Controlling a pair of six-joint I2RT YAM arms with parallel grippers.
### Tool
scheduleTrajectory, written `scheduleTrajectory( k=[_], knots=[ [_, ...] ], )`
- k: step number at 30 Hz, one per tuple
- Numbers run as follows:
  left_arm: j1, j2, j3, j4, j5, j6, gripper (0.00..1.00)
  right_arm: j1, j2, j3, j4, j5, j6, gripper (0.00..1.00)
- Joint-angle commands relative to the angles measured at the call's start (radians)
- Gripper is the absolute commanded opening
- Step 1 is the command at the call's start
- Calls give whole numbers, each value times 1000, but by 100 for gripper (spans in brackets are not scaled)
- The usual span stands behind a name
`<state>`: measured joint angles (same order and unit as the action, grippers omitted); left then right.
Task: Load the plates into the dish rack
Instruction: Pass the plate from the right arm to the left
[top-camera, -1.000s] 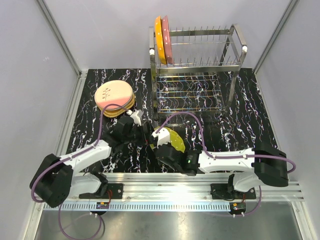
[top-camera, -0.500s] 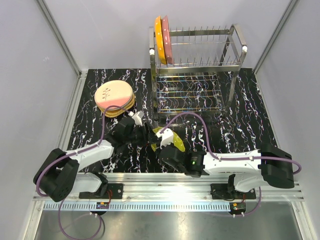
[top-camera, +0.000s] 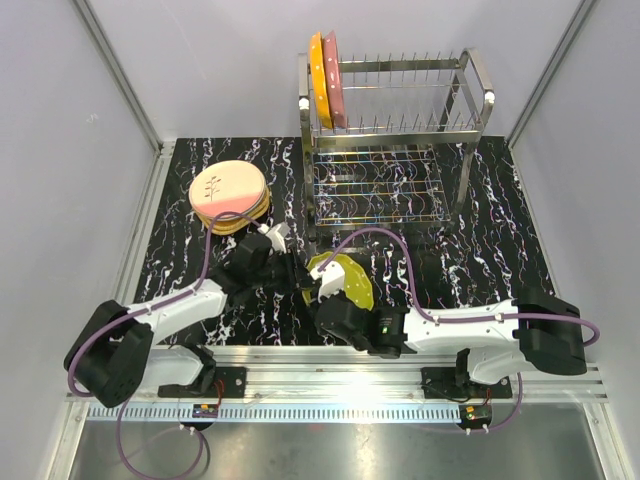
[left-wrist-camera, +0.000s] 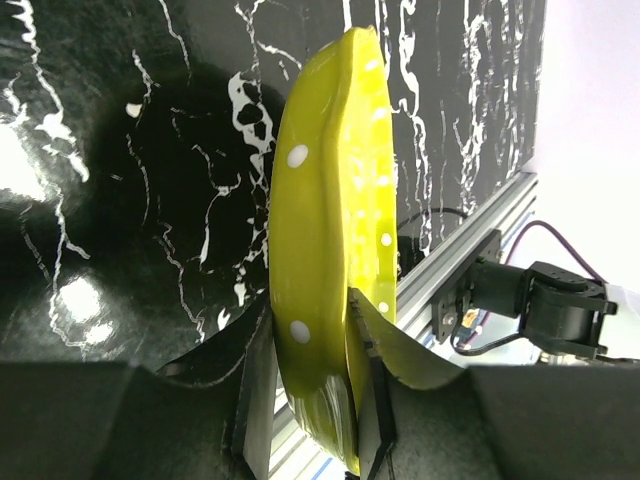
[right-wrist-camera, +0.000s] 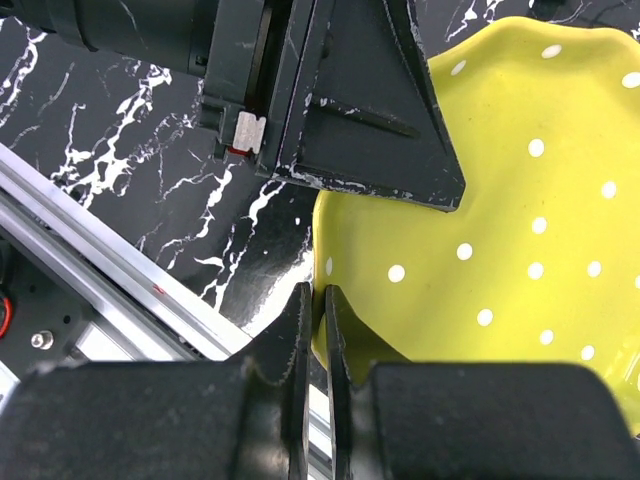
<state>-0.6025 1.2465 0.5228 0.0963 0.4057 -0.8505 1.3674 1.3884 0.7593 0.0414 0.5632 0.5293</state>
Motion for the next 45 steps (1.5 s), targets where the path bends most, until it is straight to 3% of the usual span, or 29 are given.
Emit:
scheduleTrajectory(
  k=[1,5,11,17,20,25,30,31,36,45],
  knots=[
    [9,-51,55,-27,-27,99,24,9,-28,46,22,102,1,10],
    [9,-61,71,-52,-38,108,24,10,-34,51,8,107,3,16],
    [9,-62,82,-69,-48,113,24,18,-34,57,-17,109,8,32],
    [7,-62,97,-93,-59,119,27,24,-38,57,-21,113,5,36],
    [9,-67,109,-113,-61,122,27,30,-48,57,-34,119,0,43],
    [9,-68,140,-156,-79,133,30,77,-65,55,-101,190,-34,63],
    [9,-76,154,-184,-105,105,30,145,-65,71,-159,276,-48,73],
    [9,-82,155,-185,-110,97,30,159,-51,74,-167,291,-51,81],
    [7,-84,172,-228,-143,59,27,234,52,135,-271,389,-32,85],
    [7,-97,183,-251,-125,38,25,246,225,225,-321,467,27,92]
  ],
)
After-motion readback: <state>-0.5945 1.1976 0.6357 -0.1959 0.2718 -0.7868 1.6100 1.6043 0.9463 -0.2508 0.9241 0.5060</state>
